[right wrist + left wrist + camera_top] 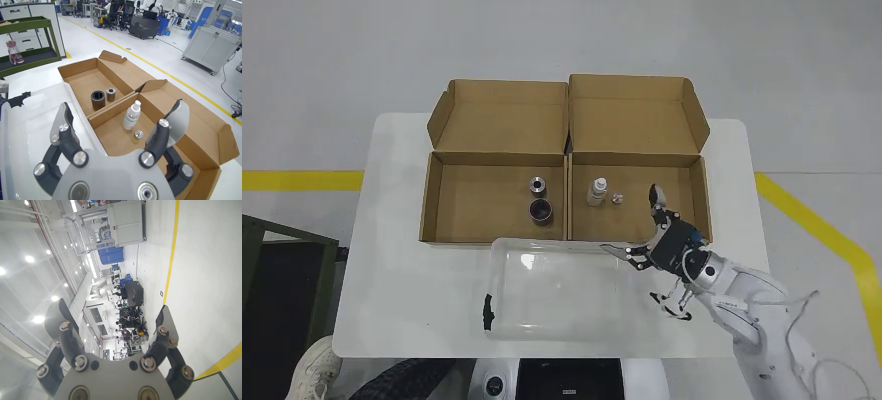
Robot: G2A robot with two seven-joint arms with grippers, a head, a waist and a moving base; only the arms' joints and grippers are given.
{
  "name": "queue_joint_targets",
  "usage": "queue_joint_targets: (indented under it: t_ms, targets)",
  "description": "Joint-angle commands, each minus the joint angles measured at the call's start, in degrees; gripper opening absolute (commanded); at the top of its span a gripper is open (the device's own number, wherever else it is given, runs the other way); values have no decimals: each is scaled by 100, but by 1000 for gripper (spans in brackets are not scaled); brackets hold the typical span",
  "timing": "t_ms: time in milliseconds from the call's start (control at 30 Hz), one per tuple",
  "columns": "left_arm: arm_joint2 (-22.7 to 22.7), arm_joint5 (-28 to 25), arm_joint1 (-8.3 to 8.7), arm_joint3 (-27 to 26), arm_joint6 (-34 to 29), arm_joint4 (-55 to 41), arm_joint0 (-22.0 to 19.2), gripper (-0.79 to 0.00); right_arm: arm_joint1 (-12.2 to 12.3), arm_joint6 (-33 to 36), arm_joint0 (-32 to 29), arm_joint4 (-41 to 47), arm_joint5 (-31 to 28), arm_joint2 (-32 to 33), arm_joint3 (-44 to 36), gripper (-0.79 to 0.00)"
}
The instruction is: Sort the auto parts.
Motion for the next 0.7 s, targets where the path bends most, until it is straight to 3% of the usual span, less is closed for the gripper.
queue_joint_targets:
  t_ms: [0,233,667]
  targets:
    - [0,0,0,0,0,0,0,0,27,-202,-183,3,-47,244,25,0]
    - [0,0,0,0,0,0,0,0,91,-801,-674,24,-84,900,126,0]
    - [0,0,0,0,0,0,0,0,140,-1285,-1266,106,120,1679,97,0]
